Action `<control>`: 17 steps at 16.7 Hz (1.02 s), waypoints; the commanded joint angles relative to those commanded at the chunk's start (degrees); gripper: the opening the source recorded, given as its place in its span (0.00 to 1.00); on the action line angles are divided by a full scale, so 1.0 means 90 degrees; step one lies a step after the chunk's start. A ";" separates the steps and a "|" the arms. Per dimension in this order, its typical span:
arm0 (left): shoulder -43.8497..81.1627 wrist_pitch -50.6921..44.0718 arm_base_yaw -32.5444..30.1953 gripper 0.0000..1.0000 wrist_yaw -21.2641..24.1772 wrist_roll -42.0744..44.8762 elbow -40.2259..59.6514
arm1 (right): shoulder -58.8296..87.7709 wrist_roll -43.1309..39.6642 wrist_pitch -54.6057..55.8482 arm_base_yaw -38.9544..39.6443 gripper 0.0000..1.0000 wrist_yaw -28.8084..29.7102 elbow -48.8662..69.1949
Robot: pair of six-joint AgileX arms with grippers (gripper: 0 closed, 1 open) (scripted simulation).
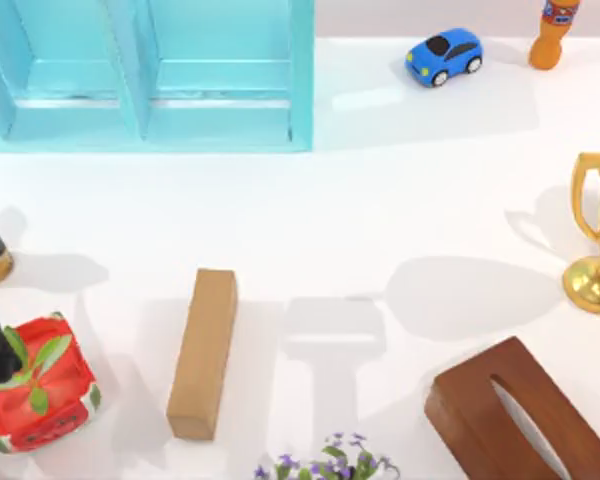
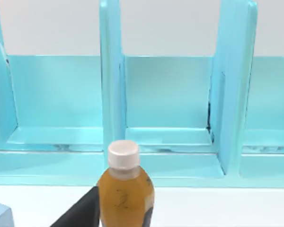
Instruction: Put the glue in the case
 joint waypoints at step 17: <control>0.0000 0.0000 0.0000 1.00 0.0000 0.0000 0.0000 | 0.1022 -0.3053 -0.3181 -0.1643 0.00 -0.3337 -0.0073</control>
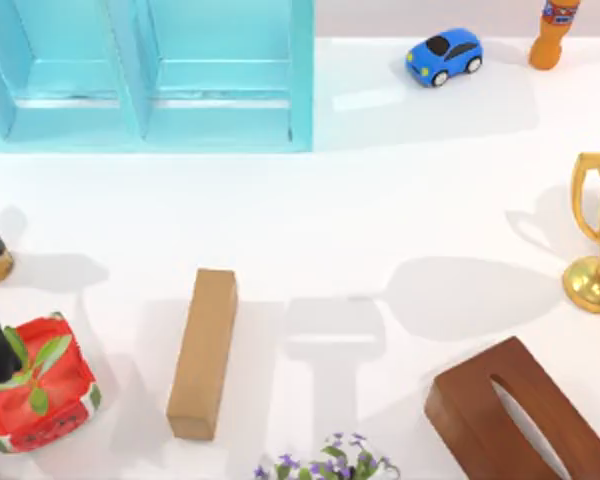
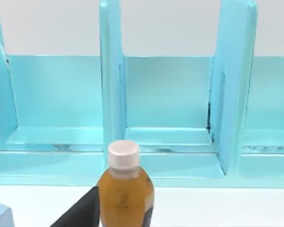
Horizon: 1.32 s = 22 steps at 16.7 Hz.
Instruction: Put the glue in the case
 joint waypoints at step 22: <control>0.0000 0.0000 0.0000 1.00 0.0000 0.0000 0.0000 | -0.0438 0.2802 0.3476 0.0983 0.38 -0.0555 -0.1212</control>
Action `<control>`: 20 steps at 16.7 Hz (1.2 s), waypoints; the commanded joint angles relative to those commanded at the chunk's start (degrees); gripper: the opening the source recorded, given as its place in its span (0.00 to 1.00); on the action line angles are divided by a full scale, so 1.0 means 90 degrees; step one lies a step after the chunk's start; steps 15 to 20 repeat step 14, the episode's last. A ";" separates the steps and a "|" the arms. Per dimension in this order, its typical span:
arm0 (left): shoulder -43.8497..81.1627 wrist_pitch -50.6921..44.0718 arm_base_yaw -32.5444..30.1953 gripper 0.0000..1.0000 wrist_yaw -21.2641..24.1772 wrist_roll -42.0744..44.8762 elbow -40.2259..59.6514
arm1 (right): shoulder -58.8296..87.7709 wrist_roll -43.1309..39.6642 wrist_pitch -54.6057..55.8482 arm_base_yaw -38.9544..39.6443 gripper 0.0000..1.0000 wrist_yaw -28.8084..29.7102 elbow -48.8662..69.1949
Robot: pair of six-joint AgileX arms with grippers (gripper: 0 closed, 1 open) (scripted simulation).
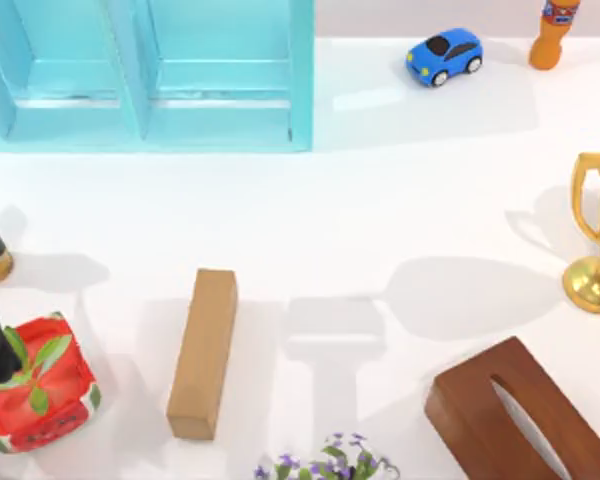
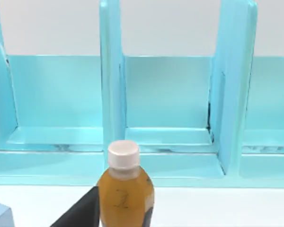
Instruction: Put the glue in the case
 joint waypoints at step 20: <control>0.0000 0.0000 0.0000 1.00 0.0000 0.0000 0.0000 | 0.0000 0.0000 0.0000 0.0000 1.00 0.0000 0.0000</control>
